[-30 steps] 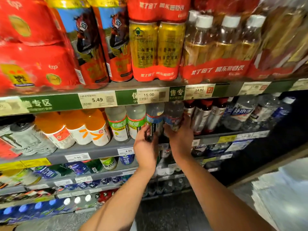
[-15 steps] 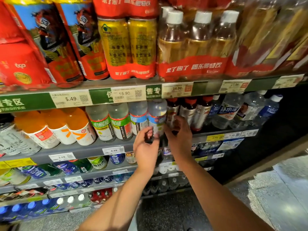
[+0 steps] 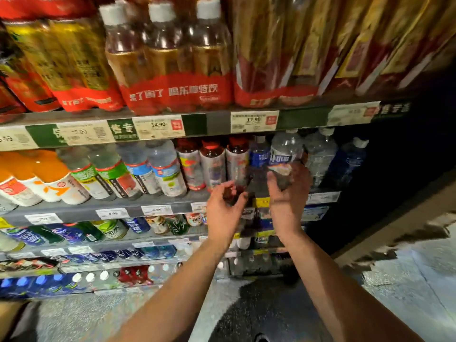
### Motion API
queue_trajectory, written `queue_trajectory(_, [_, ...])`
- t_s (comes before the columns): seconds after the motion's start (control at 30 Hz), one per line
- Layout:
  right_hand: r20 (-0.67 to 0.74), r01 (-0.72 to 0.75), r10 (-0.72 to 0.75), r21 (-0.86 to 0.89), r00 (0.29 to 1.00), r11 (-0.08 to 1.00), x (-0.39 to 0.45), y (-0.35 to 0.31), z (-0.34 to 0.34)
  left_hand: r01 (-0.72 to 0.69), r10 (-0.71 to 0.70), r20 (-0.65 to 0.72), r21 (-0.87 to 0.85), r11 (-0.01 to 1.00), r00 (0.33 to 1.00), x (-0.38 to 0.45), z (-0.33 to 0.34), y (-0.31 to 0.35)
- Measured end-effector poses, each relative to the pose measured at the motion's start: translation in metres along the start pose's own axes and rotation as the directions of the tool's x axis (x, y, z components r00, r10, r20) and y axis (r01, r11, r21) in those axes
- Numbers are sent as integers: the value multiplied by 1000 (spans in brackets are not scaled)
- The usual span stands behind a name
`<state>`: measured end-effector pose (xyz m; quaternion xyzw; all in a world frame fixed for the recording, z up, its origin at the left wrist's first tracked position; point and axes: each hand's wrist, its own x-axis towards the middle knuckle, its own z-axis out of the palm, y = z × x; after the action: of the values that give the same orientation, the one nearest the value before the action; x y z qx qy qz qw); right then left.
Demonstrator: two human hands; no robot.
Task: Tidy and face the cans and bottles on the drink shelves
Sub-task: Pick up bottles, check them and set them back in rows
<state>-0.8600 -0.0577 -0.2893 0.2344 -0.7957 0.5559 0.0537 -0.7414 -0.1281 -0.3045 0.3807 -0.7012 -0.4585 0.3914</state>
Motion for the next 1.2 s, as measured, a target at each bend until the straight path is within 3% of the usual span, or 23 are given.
queue_trajectory(0.17, [29,-114,111,291,993,950,9,18,-15,5,-6,59,18,1000,998,0,40,18])
queue_trajectory(0.33, [-133,-61,100,270,986,961,25,32,-37,-4,3,136,9,1000,991,9,68,37])
queue_trajectory(0.53, [94,-229,215,192,972,954,60,58,-42,50,-49,150,-3,999,987,15,97,45])
queue_trajectory(0.63, [108,-198,186,118,977,973,69,65,-46,61,-61,109,8,998,992,18,105,49])
queue_trajectory(0.83, [167,-209,185,139,968,968,78,74,-49,53,-57,45,82,995,997,24,110,55])
queue_trajectory(1.2, [199,-157,129,132,971,979,81,79,-55,82,-82,-19,-10,997,996,17,117,54])
